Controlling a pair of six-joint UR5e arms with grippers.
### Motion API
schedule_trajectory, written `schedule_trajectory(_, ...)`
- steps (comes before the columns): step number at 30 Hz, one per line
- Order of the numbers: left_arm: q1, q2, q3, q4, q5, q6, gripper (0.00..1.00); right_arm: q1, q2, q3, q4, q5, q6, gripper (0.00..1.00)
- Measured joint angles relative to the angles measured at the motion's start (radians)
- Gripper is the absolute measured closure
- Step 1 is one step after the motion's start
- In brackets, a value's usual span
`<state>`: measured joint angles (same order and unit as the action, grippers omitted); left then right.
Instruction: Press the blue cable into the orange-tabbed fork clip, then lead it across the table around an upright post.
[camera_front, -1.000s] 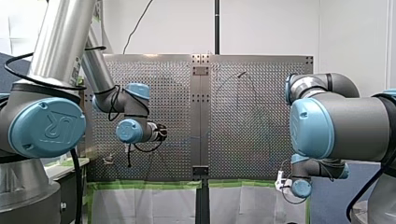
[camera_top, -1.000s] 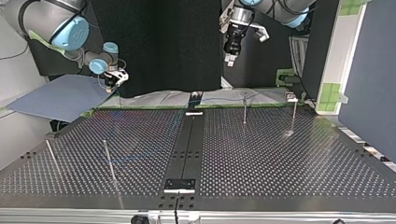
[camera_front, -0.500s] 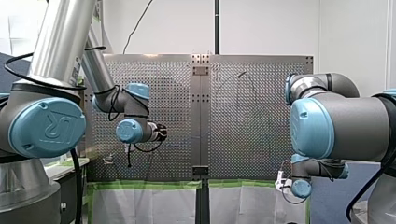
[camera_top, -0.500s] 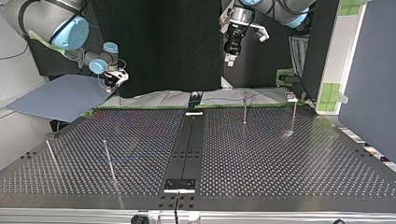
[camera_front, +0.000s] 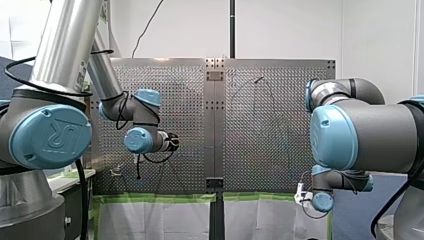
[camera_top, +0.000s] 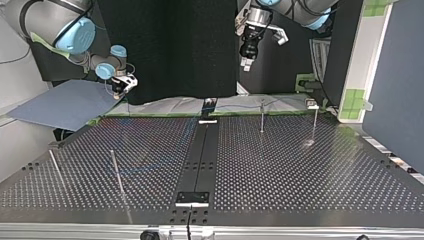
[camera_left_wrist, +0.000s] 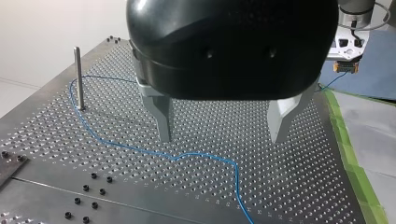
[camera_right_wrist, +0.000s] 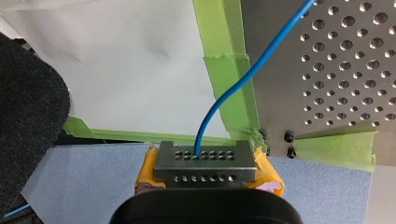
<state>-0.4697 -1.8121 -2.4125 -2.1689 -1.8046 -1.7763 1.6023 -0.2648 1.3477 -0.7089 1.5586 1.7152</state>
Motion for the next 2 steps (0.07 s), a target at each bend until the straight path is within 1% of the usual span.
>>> schedule_trajectory(2, 0.000, 0.000, 0.000, 0.000, 0.000, 0.000, 0.00, 0.000, 0.000, 0.000, 0.000, 0.000, 0.000, 1.00)
